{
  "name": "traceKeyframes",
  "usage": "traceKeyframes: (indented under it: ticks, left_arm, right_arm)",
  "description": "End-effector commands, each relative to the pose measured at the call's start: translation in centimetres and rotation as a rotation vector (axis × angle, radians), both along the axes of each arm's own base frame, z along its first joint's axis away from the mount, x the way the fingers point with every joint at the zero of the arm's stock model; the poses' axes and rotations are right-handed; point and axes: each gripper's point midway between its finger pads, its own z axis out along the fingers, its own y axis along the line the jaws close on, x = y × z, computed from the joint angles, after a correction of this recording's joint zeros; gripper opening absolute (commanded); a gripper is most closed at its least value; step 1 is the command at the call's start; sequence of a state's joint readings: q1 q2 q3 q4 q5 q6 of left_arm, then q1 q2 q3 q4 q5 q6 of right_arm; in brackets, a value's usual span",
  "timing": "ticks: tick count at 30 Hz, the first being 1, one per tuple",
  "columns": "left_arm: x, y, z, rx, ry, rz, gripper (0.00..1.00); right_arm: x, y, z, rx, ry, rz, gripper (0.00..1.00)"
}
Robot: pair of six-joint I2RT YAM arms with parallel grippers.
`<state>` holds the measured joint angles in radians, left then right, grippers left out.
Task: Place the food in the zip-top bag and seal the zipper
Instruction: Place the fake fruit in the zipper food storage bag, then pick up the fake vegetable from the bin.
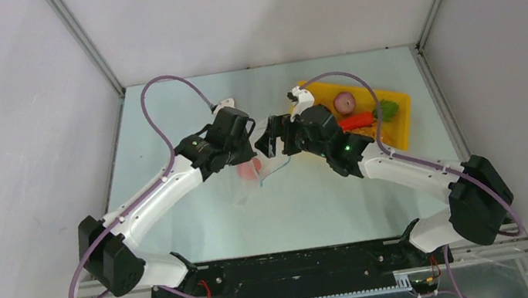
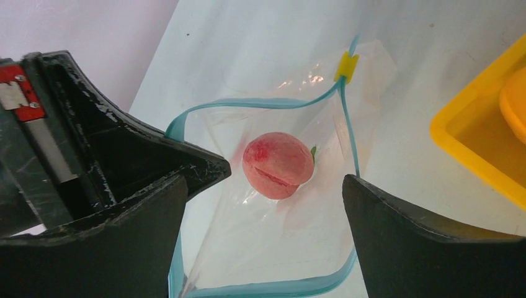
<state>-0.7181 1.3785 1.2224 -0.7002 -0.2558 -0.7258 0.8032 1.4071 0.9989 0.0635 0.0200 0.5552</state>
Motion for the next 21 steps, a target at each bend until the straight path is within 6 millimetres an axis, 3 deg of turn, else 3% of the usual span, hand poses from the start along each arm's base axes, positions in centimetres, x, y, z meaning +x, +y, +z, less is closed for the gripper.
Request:
traceKeyframes:
  ticks: [1,7,13,17,21]
  left_arm:
    - [0.0,0.2,1.5,-0.027,-0.046,0.015,0.0]
    - [0.1,2.1,1.7,0.042,-0.065,0.052,0.0]
    - [0.1,2.8,1.5,0.045,-0.074,0.055,0.0]
    - [0.3,2.9,1.3,0.04,-0.077,0.055,0.0]
    - [0.6,3.0,1.2,0.039,-0.089,0.054,0.0]
  right_arm:
    - [0.2,-0.4,4.5,0.03,-0.109,-0.006,0.99]
    - [0.1,-3.8,5.2,-0.08,-0.17,-0.081,0.99]
    - [0.6,-9.5,5.7,-0.177,-0.252,-0.188,1.0]
    - [1.5,-12.3,4.4,-0.191,-0.221,-0.196,0.99]
    - [2.8,-13.8,3.0,-0.223,-0.197,-0.173,1.0]
